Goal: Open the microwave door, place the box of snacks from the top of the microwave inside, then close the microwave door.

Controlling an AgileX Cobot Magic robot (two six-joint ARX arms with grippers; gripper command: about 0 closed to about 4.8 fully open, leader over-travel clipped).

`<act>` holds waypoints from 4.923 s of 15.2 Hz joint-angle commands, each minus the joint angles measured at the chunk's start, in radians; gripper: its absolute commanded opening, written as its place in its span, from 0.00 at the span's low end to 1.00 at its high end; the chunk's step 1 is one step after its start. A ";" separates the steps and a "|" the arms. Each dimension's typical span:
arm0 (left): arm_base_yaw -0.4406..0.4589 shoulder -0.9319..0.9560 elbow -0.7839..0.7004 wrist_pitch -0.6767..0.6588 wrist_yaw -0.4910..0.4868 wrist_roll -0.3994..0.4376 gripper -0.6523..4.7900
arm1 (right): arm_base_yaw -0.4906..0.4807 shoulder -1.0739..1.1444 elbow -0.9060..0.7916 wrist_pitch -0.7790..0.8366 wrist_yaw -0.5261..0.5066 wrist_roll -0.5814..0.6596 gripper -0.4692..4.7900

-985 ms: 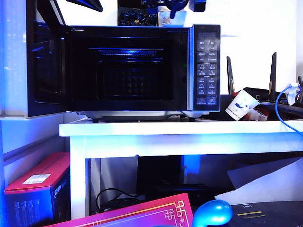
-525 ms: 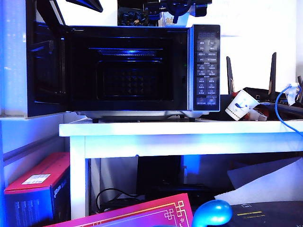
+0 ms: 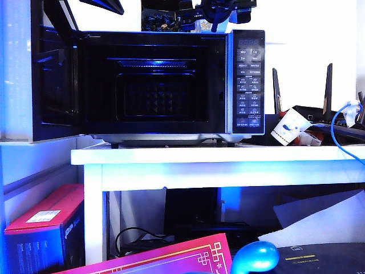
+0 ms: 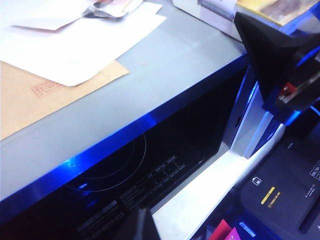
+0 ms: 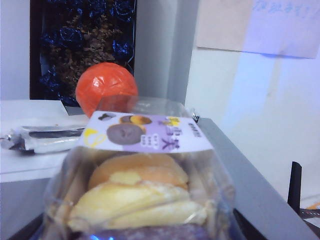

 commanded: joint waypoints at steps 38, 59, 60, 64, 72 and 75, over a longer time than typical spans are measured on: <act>-0.001 -0.007 0.004 -0.020 0.003 0.005 0.11 | 0.000 -0.311 0.006 -0.676 -0.522 0.062 0.69; -0.001 -0.007 0.004 -0.020 0.003 0.004 0.11 | 0.000 -0.391 -0.008 -0.882 -0.658 0.054 0.69; -0.001 -0.007 0.004 -0.020 0.003 0.004 0.11 | 0.000 -0.378 -0.009 -0.877 -0.656 0.054 0.69; -0.001 -0.007 0.004 -0.019 -0.001 0.004 0.11 | 0.000 -0.342 -0.053 -0.817 -0.655 0.053 0.69; -0.001 -0.007 0.004 -0.018 -0.004 0.005 0.11 | -0.002 -0.232 -0.073 -0.691 -0.652 0.053 0.79; -0.001 -0.007 0.004 -0.016 -0.005 0.005 0.11 | -0.003 -0.171 -0.073 -0.668 -0.652 0.056 0.79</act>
